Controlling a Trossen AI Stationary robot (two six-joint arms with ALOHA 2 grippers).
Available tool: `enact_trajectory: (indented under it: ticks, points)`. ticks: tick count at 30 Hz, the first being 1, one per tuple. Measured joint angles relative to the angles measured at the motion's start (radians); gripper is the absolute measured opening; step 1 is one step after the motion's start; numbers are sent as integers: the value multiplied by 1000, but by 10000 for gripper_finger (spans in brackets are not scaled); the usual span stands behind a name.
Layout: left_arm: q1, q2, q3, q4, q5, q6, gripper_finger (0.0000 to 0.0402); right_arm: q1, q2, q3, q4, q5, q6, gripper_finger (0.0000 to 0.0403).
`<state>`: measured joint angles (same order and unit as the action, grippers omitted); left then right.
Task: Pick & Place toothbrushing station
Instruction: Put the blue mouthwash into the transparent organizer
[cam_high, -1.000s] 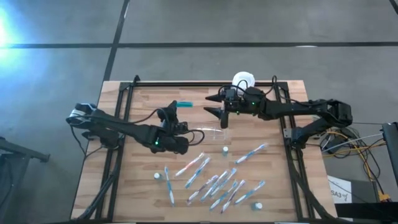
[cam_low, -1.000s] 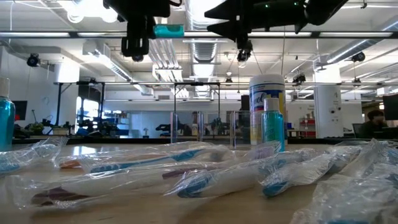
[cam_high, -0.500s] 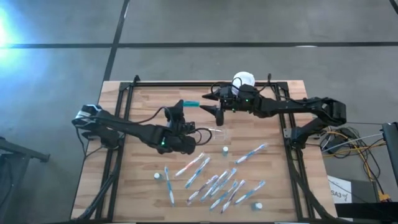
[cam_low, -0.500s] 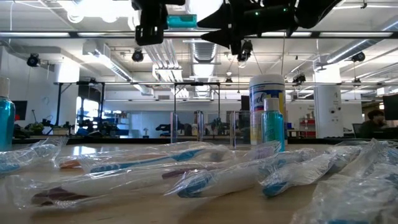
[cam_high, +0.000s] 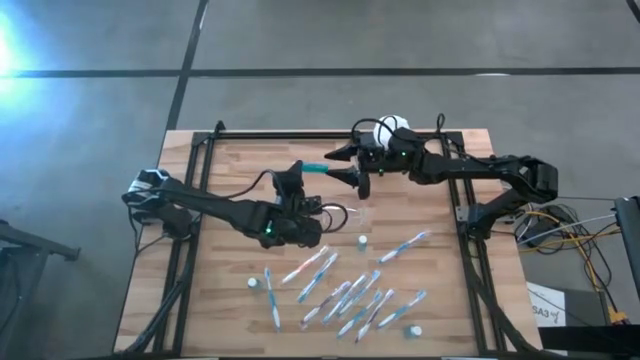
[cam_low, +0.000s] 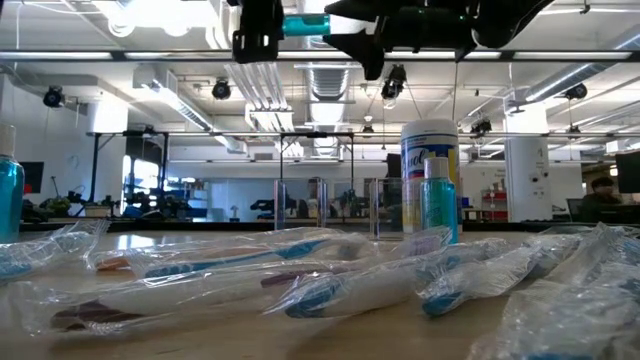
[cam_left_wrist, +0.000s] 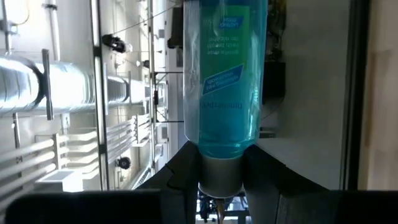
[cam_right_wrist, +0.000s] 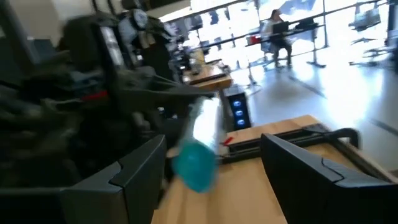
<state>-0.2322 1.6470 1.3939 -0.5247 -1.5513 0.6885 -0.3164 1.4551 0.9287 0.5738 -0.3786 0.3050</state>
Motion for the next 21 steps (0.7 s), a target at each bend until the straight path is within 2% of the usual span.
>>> enact_trajectory:
  ticks: [21]
  points:
    - [26,-2,-2,40,14,-2,94,0,29,0,21,-24,-13,237]
